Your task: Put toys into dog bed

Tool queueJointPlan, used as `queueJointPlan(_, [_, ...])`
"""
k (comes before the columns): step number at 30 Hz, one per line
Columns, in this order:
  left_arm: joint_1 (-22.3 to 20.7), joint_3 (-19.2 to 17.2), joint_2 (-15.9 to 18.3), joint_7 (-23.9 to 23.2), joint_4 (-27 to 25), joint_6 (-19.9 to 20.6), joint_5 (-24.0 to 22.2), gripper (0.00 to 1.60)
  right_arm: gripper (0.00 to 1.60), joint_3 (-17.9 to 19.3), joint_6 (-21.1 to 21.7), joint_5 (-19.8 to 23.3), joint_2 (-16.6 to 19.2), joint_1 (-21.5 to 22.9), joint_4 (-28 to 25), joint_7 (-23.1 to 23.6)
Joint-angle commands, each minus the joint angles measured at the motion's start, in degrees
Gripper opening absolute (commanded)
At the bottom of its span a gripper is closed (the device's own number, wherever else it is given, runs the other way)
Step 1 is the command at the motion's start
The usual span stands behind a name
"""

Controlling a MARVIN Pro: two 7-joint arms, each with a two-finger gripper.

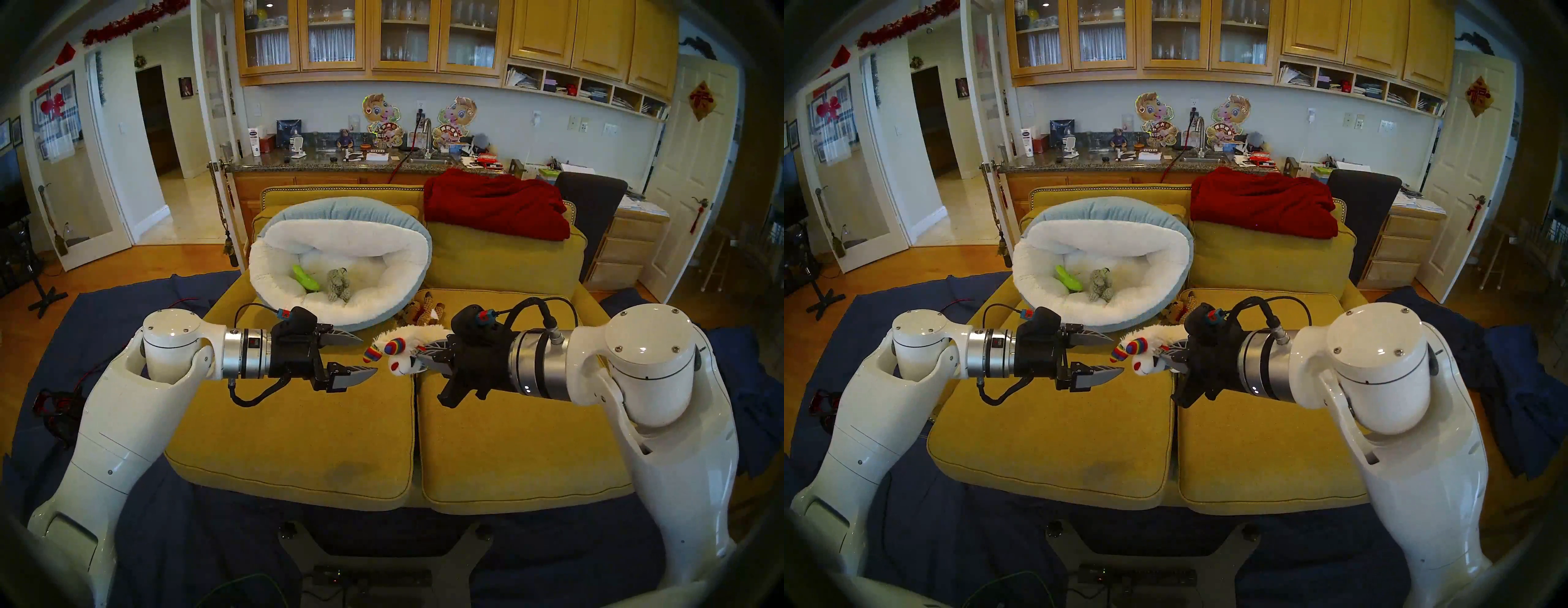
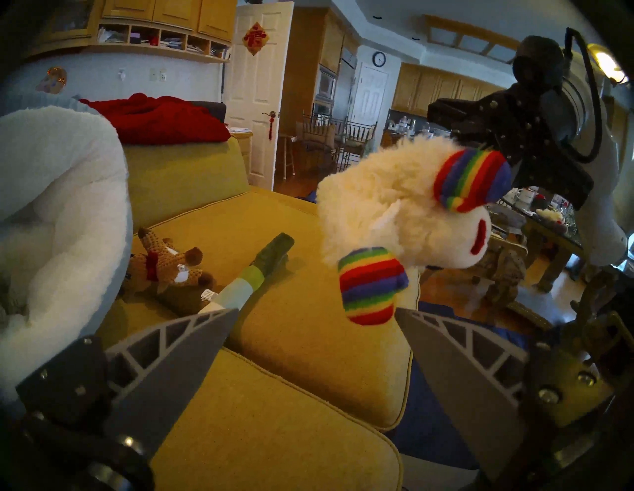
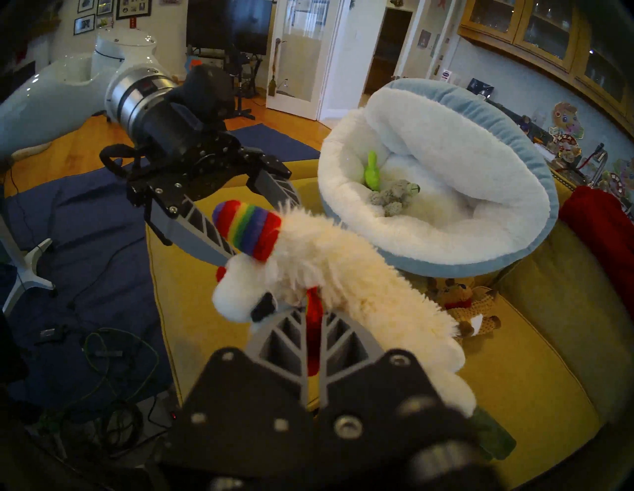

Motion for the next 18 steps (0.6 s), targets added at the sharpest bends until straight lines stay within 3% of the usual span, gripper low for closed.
queueJointPlan(1, [-1.3,-1.0,-0.6,-1.2,-1.9,0.4,-2.0,1.6,0.0,0.7,-0.2,3.0,2.4,1.5,-1.4,4.1])
queueJointPlan(15, [-1.9,-0.8,-0.9,-1.6,-1.7,3.1,-1.9,1.6,0.0,0.7,-0.3,8.0,5.2,2.4,-1.4,3.6])
queueJointPlan(17, [-2.0,-0.7,-1.0,-1.7,-1.6,3.5,-1.8,1.4,0.0,0.6,-0.4,8.7,5.6,2.4,-1.4,3.5])
queueJointPlan(18, [-2.0,-0.7,-1.0,-1.7,-1.6,3.7,-1.7,1.22,0.0,0.6,-0.4,9.0,5.7,2.4,-1.4,3.5])
